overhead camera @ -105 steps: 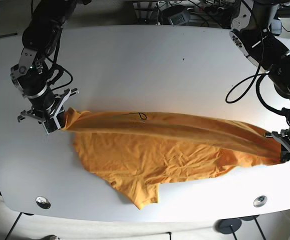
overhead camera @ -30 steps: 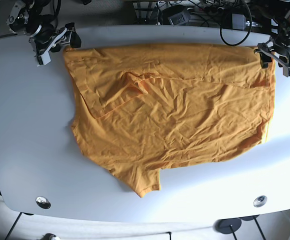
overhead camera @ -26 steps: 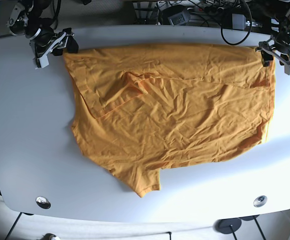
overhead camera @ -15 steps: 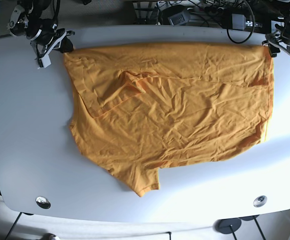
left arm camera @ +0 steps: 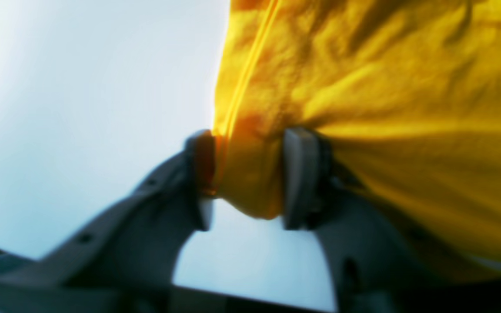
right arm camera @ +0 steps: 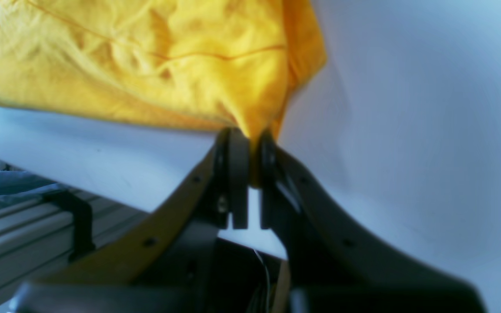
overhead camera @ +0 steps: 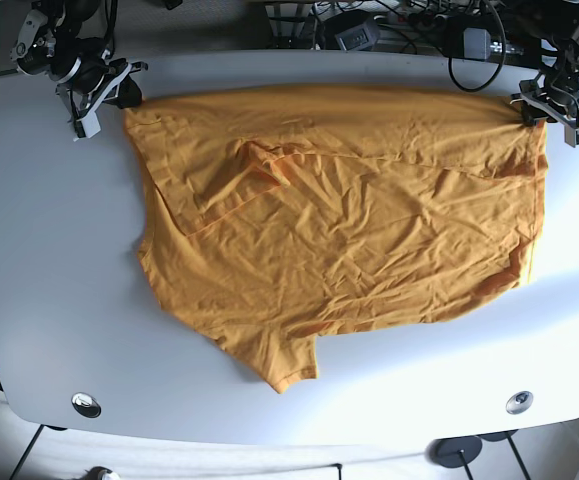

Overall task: Fold the T-shirt properly
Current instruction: 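Drag the shirt edge away with both grippers, laying it flat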

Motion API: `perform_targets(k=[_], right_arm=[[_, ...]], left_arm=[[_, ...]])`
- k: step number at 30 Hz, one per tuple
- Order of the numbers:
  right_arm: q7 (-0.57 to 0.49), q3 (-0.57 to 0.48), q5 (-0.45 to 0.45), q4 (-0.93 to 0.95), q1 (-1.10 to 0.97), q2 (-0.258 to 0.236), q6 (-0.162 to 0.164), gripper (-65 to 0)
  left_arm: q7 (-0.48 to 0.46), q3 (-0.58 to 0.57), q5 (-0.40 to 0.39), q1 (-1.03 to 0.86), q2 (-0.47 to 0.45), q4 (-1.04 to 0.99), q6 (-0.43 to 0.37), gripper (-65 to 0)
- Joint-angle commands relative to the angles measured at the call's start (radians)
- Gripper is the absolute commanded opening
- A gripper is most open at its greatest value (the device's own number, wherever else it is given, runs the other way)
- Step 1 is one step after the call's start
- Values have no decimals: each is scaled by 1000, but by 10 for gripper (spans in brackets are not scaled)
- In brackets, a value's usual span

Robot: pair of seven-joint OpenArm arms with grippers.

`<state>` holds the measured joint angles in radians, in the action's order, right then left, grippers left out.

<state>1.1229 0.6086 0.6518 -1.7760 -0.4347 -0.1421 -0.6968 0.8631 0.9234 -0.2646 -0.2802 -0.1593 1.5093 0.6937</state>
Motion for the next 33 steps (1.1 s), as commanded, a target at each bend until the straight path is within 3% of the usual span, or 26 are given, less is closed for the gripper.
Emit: perform_targets(k=[1,6,10,18,20,23,25,26,30,33], right_arm=[[-13,7,10,-22,-17,-14,-1,-631],[-34,9,9,-91,-83,-35,-1,-633],[-60,27,9,-117,-155,-67,-1,-633],[-60,53,-23,-121,-195,-129,-1,-615],[-60,53,-77,-140,-203,-124,-1,-533],[-62,55,-85,-186,-241,-110,-1,-290],[-62,55,-85,-206,-252,-98,-1,-173],[-62,55,-85,-215,-253,-87,-1,-147],[-60,139,-85,-241,-226,-50,-1,-155],[-60,199,-71,-241,-198,-49,-1,-155]], left_arm=[[41,-4,11,-15,0,1,4,-625],[57,-2,6,-101,10,176,4,-633],[178,15,6,-113,10,250,4,-633],[176,36,6,-132,2,271,4,-631],[176,36,6,-133,2,271,4,-624],[178,36,6,-138,0,271,4,-476],[178,39,6,-139,0,291,4,-403],[178,39,6,-139,2,317,4,-383],[180,43,4,-141,5,422,4,-301],[180,41,-22,-132,2,432,4,-303]])
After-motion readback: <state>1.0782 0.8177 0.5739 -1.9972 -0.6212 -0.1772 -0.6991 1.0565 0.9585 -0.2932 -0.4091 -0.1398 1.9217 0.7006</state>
